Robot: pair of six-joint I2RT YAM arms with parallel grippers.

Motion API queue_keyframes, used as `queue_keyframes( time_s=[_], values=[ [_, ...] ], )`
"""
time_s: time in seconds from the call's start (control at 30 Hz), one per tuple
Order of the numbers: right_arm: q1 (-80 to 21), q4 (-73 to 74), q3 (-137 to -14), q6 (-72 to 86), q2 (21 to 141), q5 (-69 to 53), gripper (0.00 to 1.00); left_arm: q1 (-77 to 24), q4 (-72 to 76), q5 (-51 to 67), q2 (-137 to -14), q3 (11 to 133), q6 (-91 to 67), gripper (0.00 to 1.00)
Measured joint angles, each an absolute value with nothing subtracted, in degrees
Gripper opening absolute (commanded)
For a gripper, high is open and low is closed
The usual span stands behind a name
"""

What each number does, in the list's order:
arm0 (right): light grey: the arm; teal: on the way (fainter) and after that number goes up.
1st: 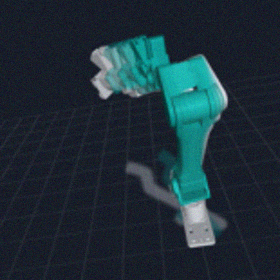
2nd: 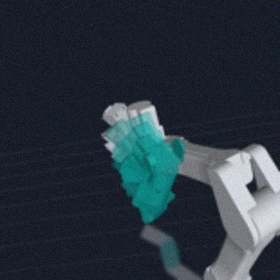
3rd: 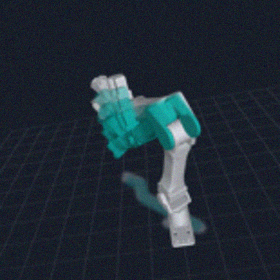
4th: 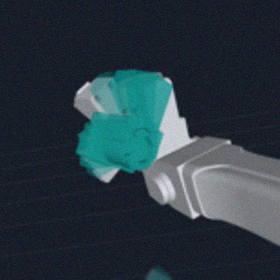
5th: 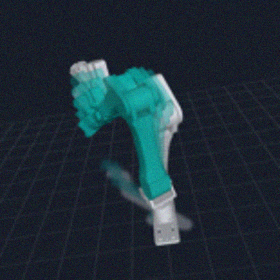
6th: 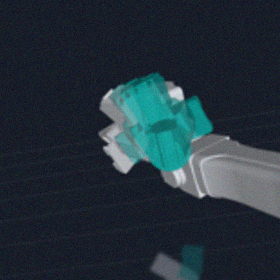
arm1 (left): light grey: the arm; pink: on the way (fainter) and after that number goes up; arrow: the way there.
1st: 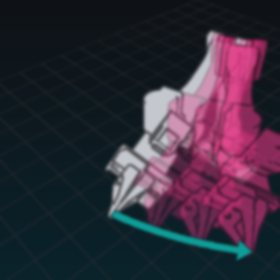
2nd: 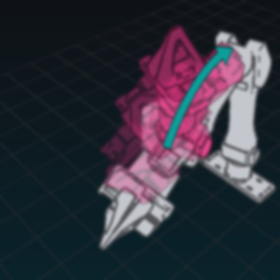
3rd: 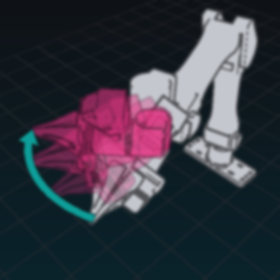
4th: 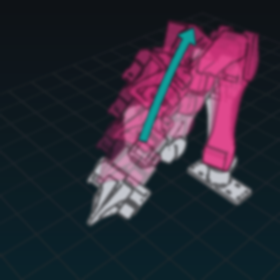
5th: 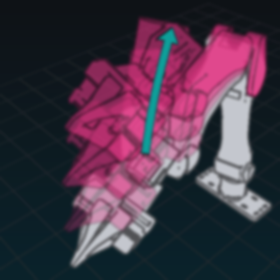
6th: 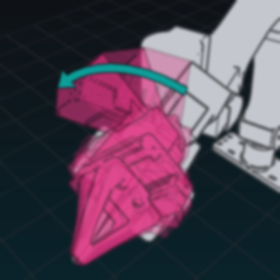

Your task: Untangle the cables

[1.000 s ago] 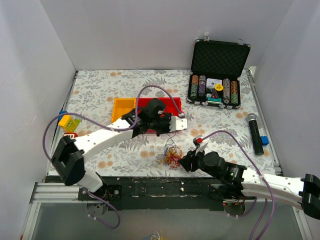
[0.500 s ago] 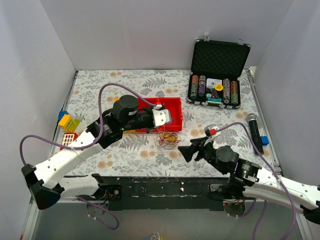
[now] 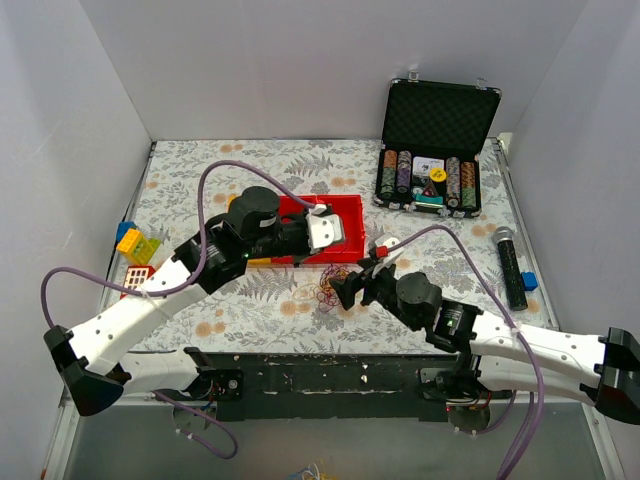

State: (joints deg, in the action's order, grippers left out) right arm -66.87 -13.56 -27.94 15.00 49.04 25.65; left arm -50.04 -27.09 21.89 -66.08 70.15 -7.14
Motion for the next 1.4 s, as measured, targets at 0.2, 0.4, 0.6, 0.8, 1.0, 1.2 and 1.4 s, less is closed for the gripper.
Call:
queue_keyframes(
  time_s=[0.2,0.4,0.6,0.8,1.0,1.2,1.4],
  values=[
    [-66.9,-23.9,-28.7,12.2,57.1,25.3,0.88,-50.5,-29.2,22.0,-66.0,75.6,-8.5,0.00],
    [-66.3,-28.3,-32.1,11.6,66.1,24.6,0.77,-50.8,-31.5,22.1,-66.0,79.2,-10.2,0.00],
    [-65.0,-29.8,-32.3,14.1,71.5,21.2,0.68,-50.8,-31.3,21.6,-66.0,84.4,-11.6,0.00],
    [-64.9,-32.7,-24.6,20.0,73.3,17.4,0.65,-50.9,-24.4,18.5,-66.0,87.2,-12.4,0.00],
    [-64.9,-32.6,-19.2,24.1,76.1,16.1,0.70,-50.9,-17.7,16.3,-66.7,91.5,-12.9,0.00],
    [-64.9,-32.9,-17.5,26.8,76.9,15.8,0.74,-50.9,-8.6,13.1,-67.8,96.6,-11.8,0.00],
    [-65.0,-34.3,-16.6,28.3,76.7,16.0,0.72,-50.9,-1.2,9.8,-69.5,99.9,-8.7,0.00]
  ],
)
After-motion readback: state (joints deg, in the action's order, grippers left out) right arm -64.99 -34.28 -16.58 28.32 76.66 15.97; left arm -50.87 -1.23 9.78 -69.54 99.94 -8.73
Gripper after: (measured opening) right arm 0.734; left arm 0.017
